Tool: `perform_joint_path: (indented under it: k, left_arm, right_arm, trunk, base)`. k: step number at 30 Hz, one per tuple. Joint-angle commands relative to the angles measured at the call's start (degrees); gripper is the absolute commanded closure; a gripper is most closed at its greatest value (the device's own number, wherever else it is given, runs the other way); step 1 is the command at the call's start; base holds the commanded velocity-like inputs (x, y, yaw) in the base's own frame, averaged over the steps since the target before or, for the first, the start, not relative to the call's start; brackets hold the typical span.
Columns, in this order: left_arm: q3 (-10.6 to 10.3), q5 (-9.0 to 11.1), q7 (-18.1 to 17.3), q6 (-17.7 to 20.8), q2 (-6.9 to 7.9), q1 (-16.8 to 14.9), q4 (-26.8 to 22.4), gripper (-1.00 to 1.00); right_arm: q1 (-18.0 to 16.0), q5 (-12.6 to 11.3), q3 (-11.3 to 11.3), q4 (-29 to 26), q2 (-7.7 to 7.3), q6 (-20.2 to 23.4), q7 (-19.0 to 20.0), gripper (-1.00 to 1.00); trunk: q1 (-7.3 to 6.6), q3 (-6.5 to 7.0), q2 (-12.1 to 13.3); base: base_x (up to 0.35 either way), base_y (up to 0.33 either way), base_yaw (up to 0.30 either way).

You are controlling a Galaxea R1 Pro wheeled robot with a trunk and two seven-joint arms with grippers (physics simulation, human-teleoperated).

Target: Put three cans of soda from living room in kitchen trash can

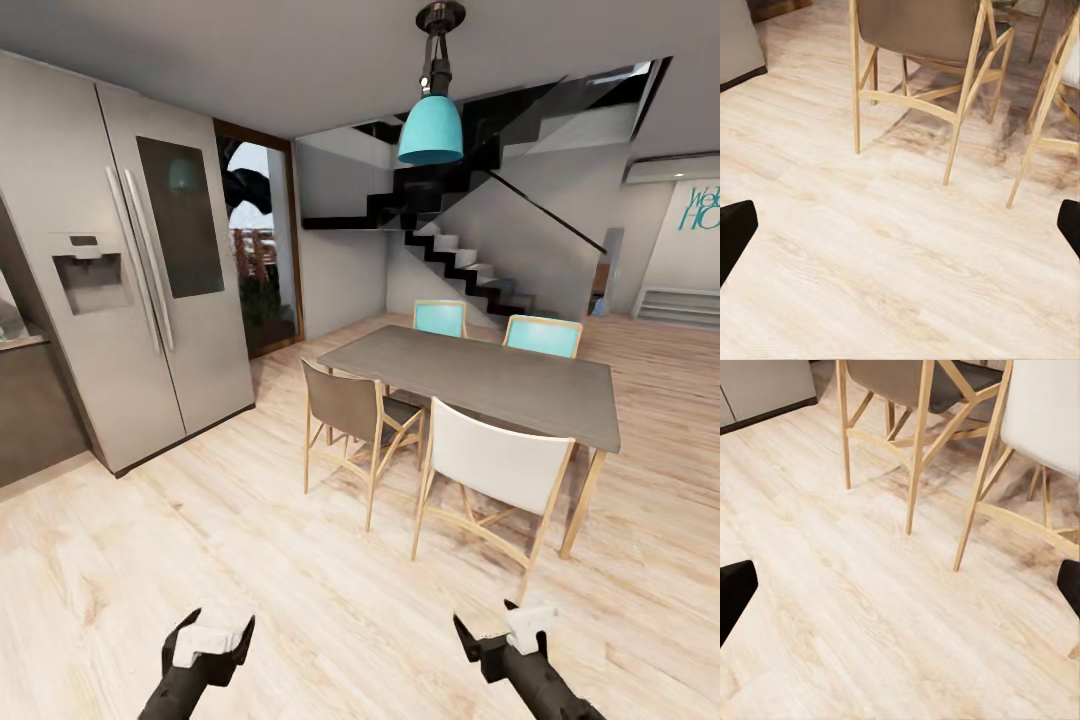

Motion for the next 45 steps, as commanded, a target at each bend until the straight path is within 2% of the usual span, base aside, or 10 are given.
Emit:
perform_joint_path:
  k: [1,4,11,21,37,45]
  left_arm:
    - [-0.01,0.03,0.0,-0.39,0.0,0.12,0.25,-1.0]
    - [0.08,0.08,0.06,-5.04,0.03,0.91,2.35,-1.0]
    - [0.22,-0.01,0.34,-7.45,0.04,1.15,5.95,-1.0]
    - [0.27,0.0,0.44,-8.39,0.05,1.03,11.72,-1.0]
    - [0.22,-0.12,0.33,-8.66,0.05,1.02,12.52,-1.0]
    - [0.19,-0.19,0.31,-8.71,0.05,1.02,12.55,-1.0]
  right_arm:
    - [0.18,-0.06,-0.01,0.3,0.0,-0.11,0.01,-1.0]
    - [1.33,0.18,-0.49,6.12,0.04,-1.71,0.13,-1.0]
    - [1.9,0.57,-0.28,9.87,0.29,-2.55,0.14,-1.0]
    - [2.03,0.73,-0.11,11.96,0.49,-2.82,0.14,-1.0]
    - [2.01,0.33,-0.22,12.37,0.72,-2.84,0.1,-1.0]
    - [2.01,0.53,-0.12,12.48,0.74,-2.84,0.05,-1.0]
  trunk:
    - [0.0,0.02,0.01]
    - [0.0,0.02,0.01]
    - [0.0,0.02,0.01]
    - [0.0,0.02,0.01]
    - [0.0,0.02,0.01]
    - [0.0,0.02,0.01]
  base:
    - [0.0,0.0,0.0]
    - [0.0,0.0,0.0]
    - [0.0,0.0,0.0]
    - [0.0,0.0,0.0]
    - [0.0,0.0,0.003]
    - [0.0,0.0,0.134]
